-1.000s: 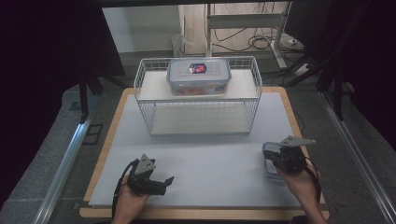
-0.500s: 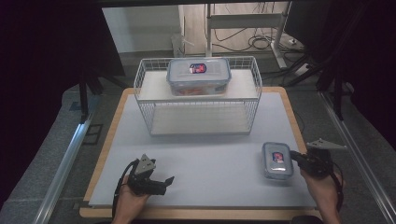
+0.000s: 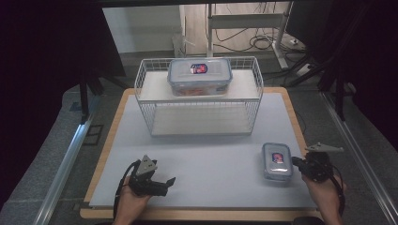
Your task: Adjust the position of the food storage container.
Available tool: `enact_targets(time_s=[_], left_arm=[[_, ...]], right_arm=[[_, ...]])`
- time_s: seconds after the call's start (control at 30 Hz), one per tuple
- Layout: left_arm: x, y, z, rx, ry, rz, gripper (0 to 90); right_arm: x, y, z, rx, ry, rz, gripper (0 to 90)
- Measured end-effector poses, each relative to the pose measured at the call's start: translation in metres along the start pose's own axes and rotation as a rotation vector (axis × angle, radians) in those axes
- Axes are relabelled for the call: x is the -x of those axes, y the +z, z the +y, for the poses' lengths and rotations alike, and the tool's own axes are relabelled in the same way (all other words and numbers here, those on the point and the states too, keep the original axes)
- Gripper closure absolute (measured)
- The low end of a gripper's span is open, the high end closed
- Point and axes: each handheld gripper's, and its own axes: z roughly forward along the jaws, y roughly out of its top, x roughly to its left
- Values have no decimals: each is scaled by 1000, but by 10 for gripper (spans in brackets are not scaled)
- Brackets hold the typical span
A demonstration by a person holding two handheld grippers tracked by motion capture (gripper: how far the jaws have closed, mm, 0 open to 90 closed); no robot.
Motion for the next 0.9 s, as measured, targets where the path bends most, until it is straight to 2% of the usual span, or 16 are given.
enact_targets(time_s=[0.23, 0.33, 0.9], left_arm=[[1, 1, 0, -2, 0, -3, 51], [1, 1, 0, -2, 0, -3, 51], [2, 3, 1, -7, 4, -7, 51]], right_arm=[[-14, 4, 2, -10, -23, 50, 898], [-23, 6, 3, -15, -37, 90, 898], [-63, 18, 9, -26, -110, 208, 899]])
